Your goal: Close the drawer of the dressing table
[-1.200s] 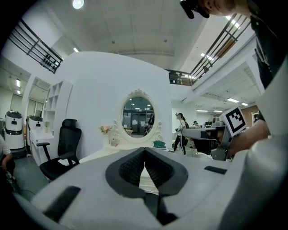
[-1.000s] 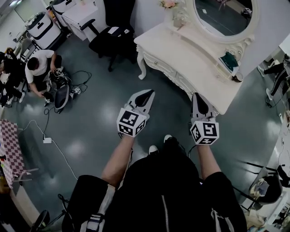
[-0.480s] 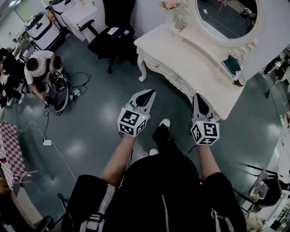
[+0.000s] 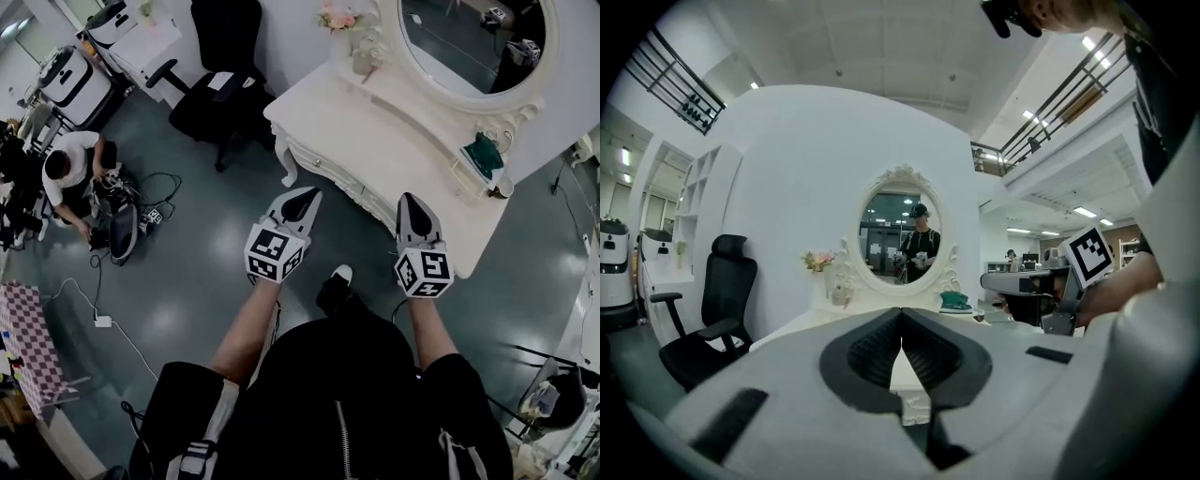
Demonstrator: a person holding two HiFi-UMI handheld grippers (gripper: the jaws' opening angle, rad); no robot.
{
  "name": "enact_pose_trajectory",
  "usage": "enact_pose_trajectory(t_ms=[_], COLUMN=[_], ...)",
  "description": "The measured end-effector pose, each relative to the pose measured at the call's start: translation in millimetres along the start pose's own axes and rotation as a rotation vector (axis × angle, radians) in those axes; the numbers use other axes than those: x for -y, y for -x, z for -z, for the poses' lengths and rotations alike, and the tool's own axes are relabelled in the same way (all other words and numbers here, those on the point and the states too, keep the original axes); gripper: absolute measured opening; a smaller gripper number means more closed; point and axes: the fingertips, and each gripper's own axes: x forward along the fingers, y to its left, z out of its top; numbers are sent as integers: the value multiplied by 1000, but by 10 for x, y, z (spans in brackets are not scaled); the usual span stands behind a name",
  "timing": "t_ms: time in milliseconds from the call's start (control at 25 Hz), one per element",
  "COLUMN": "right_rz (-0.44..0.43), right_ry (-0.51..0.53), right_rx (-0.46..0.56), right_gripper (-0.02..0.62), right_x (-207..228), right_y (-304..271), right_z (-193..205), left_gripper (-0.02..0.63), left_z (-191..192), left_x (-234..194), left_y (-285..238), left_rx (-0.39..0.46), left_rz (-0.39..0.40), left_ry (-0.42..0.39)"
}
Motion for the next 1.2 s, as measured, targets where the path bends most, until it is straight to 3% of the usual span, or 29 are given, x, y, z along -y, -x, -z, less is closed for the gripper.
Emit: enact_pose_trajectory(t_ms=[320,640,880,1200], right_rz=[30,70,187,380], right_ry=[-16,-17,-13,-33], right_rx=[1,-6,6,15], right_gripper=[-6,-6,-6,-6], right_x=[644,1019,1456,1987], right_y=[-898,-1273,-1383,-1575], right_z=[-210,-322,-350,-352], left_gripper=[3,3,3,2], left_z=[-272,-477,-476,-590], left_x=[-484,-621,-641,-643], left_y=[-1055,-1700,-2211,-3098], left_rx=[-21,-22,-35,-36], left_rz=[41,99,195,395], left_ry=[-17,-32,-43,-86])
